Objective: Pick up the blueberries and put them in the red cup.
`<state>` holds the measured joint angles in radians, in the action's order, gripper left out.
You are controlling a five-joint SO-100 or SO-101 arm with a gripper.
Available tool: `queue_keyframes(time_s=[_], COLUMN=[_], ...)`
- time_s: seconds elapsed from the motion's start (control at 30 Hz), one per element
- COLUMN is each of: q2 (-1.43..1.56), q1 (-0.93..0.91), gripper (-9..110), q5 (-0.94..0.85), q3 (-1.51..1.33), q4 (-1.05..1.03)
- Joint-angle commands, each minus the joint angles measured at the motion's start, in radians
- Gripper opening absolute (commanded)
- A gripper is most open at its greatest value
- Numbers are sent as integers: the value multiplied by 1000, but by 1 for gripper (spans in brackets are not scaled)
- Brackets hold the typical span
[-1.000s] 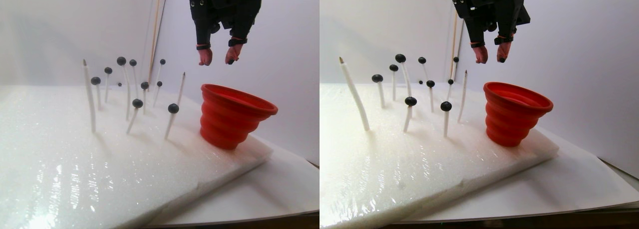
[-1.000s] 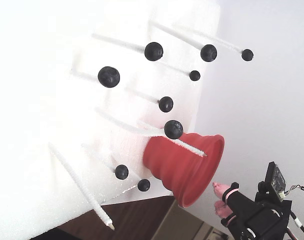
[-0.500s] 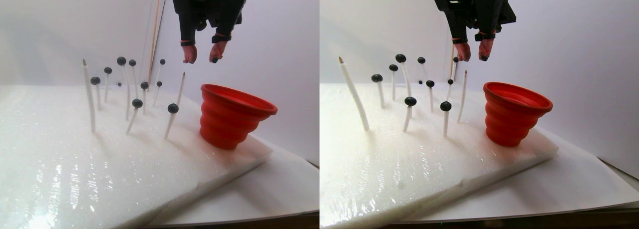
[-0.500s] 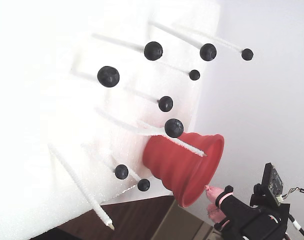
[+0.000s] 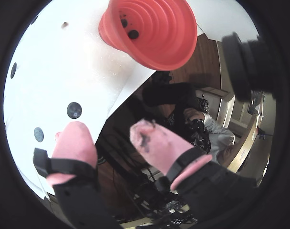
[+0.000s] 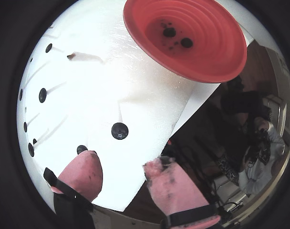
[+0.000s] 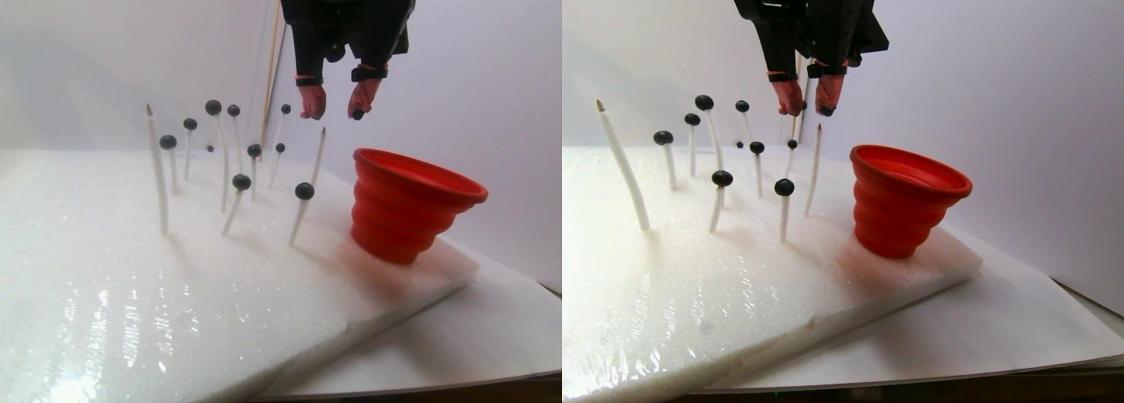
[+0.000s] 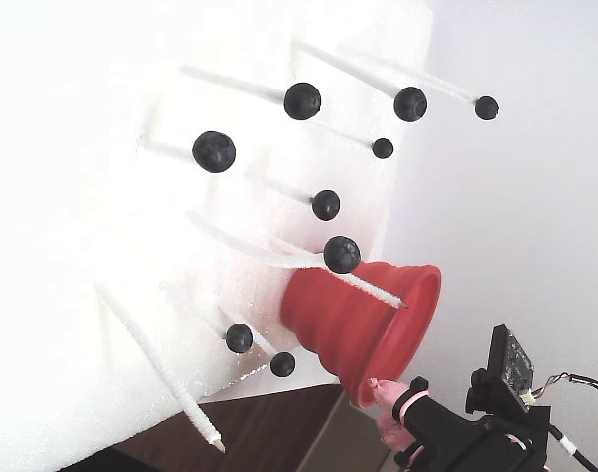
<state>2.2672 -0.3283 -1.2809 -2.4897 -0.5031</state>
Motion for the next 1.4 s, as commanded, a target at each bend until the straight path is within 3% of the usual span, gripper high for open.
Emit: queue_keyframes(time_s=[0.0, 1.37], q2=[84, -160], q1=[3, 75], gripper=[17, 17], q5=[5, -28], q3=[6, -37], q4=[-8, 219])
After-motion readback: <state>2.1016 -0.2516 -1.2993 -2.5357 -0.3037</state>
